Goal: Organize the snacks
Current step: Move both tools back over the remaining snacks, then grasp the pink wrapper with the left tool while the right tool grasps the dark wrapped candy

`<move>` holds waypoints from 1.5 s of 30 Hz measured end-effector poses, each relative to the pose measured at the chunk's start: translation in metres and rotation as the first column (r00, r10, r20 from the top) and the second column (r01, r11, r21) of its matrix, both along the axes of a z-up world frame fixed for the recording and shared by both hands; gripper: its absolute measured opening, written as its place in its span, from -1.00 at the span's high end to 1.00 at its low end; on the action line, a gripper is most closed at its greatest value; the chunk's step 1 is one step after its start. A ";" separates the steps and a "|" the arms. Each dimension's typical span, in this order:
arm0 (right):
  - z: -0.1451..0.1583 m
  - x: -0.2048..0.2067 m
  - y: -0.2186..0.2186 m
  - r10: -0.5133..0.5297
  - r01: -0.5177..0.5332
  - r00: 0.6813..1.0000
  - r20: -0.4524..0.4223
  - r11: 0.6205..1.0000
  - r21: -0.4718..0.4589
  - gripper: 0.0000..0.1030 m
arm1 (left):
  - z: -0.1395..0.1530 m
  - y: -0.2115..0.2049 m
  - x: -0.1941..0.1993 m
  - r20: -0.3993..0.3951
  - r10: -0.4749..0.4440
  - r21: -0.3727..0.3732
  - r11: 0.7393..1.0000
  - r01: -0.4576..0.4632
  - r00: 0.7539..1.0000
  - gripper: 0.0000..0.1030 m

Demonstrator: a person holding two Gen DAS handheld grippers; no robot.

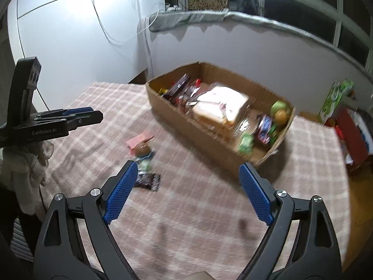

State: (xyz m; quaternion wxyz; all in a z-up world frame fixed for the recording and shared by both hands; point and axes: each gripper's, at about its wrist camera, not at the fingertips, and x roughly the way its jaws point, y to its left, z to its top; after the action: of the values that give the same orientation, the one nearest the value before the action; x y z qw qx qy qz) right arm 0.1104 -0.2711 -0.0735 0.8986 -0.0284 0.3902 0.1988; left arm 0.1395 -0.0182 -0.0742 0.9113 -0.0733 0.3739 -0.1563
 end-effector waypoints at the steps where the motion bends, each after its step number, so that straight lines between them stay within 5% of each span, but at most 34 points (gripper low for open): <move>1: -0.003 0.000 0.002 0.003 -0.003 1.000 -0.008 1.000 0.002 -0.76 | -0.001 0.000 -0.002 -0.003 0.000 0.000 1.000 0.000 1.000 -0.01; 5: -0.013 -0.003 0.010 0.025 -0.025 0.999 -0.037 1.000 0.005 -0.56 | -0.002 -0.005 0.001 0.006 -0.034 -0.002 0.999 0.034 0.999 -0.01; 19: -0.051 0.013 0.055 0.103 -0.110 0.988 -0.112 0.992 -0.056 -0.34 | -0.030 -0.043 0.033 -0.050 -0.177 0.056 0.982 0.180 0.983 0.09; 31: -0.068 0.021 0.077 0.134 -0.148 0.982 -0.133 0.983 -0.106 -0.33 | -0.050 -0.046 0.048 -0.115 -0.184 0.066 0.979 0.192 0.976 0.29; 40: -0.066 0.020 0.072 0.133 -0.151 0.982 -0.132 0.978 -0.142 0.10 | -0.045 -0.056 0.042 -0.084 -0.214 0.103 0.969 0.223 0.973 0.32; 45: -0.066 0.022 0.070 0.135 -0.155 0.982 -0.133 0.976 -0.150 0.10 | -0.052 -0.062 0.047 -0.102 -0.203 0.134 0.967 0.215 0.974 0.38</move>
State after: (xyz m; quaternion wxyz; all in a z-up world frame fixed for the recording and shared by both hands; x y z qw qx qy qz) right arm 0.1327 -0.2012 -0.1390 0.8508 -0.1168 0.4561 0.2333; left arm 0.1862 -0.0798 -0.1263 0.8753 0.0258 0.4294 -0.2208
